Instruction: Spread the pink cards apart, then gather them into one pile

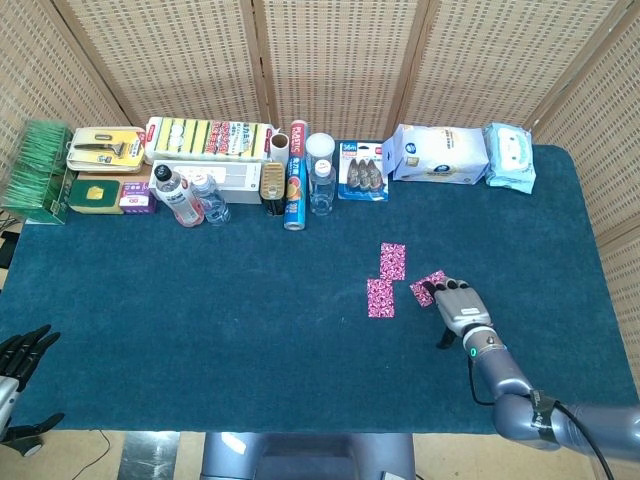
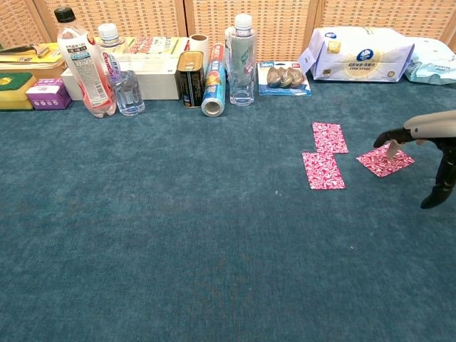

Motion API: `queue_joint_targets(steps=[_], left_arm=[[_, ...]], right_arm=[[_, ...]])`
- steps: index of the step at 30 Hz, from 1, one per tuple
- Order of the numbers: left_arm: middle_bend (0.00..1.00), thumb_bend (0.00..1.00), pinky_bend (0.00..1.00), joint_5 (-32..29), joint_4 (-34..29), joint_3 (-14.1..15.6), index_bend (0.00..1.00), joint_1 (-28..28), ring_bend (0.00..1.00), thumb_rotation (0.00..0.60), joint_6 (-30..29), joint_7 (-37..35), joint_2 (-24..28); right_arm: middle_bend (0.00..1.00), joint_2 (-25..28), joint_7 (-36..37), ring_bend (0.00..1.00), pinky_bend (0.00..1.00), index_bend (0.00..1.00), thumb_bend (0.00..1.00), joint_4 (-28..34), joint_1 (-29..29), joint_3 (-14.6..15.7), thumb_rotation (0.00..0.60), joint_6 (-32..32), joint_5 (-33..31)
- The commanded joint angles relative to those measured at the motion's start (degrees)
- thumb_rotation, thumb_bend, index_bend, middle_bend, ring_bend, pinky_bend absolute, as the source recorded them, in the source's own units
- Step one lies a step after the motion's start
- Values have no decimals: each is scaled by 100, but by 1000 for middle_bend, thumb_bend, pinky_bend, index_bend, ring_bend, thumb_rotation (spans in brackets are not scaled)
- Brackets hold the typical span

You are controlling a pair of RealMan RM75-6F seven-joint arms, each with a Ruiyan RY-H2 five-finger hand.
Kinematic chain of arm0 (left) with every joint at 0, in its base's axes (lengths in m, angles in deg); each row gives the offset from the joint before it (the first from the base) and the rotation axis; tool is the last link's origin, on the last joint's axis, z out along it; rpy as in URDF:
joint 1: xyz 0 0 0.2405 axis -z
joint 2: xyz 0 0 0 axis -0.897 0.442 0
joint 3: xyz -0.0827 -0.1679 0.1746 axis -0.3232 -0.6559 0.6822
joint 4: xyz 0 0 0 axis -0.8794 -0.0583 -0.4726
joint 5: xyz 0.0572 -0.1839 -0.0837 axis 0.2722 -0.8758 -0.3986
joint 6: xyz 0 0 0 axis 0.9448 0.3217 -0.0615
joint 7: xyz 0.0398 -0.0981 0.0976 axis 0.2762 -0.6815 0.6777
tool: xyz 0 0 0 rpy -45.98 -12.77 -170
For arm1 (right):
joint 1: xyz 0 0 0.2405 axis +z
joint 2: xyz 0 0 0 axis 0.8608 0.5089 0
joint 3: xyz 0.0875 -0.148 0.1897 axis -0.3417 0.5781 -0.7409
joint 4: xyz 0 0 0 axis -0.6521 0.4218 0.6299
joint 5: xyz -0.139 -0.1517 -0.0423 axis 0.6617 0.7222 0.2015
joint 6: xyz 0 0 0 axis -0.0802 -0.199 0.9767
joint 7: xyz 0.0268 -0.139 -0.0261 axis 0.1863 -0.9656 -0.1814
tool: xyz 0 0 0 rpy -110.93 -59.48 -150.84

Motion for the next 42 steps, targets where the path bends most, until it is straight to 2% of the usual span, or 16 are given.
queue_joint_targets(steps=[1, 5, 9, 16, 19, 30, 42], left_arm=[[0, 18, 0, 4, 0, 2, 0, 0, 0, 600, 0, -1, 0], [0, 18, 0, 15, 0, 8, 0, 1, 0, 600, 0, -8, 4], [0, 17, 0, 24, 15, 10, 0, -2, 0, 600, -19, -50, 14], [0, 18, 0, 69, 52, 28, 0, 2, 0, 600, -43, -146, 39], [0, 18, 0, 92, 81, 35, 0, -2, 0, 600, -78, -228, 56], [0, 18, 0, 103, 142, 36, 0, 6, 0, 600, -109, -362, 78], [0, 18, 0, 131, 226, 41, 0, 4, 0, 600, -178, -567, 118]], right_arm=[[85, -9, 154, 0, 80, 114, 0, 87, -134, -114, 600, -307, 310], [31, -278, 205, 0, 66, 126, 0, 11, -343, -301, 600, -1098, 526], [8, -580, 102, 0, 56, 130, 0, -132, -431, -538, 600, -1572, 143], [0, -1005, -248, 0, 45, 132, 0, -338, -443, -879, 600, -1943, -551], [0, -1118, -201, 0, 42, 137, 0, -268, -437, -1082, 600, -1736, -722], [0, -1679, -785, 0, 41, 147, 1, -175, -186, -1298, 600, -1953, -664], [0, -2267, -1474, 0, 41, 159, 8, -455, 94, -1495, 600, -2133, -934]])
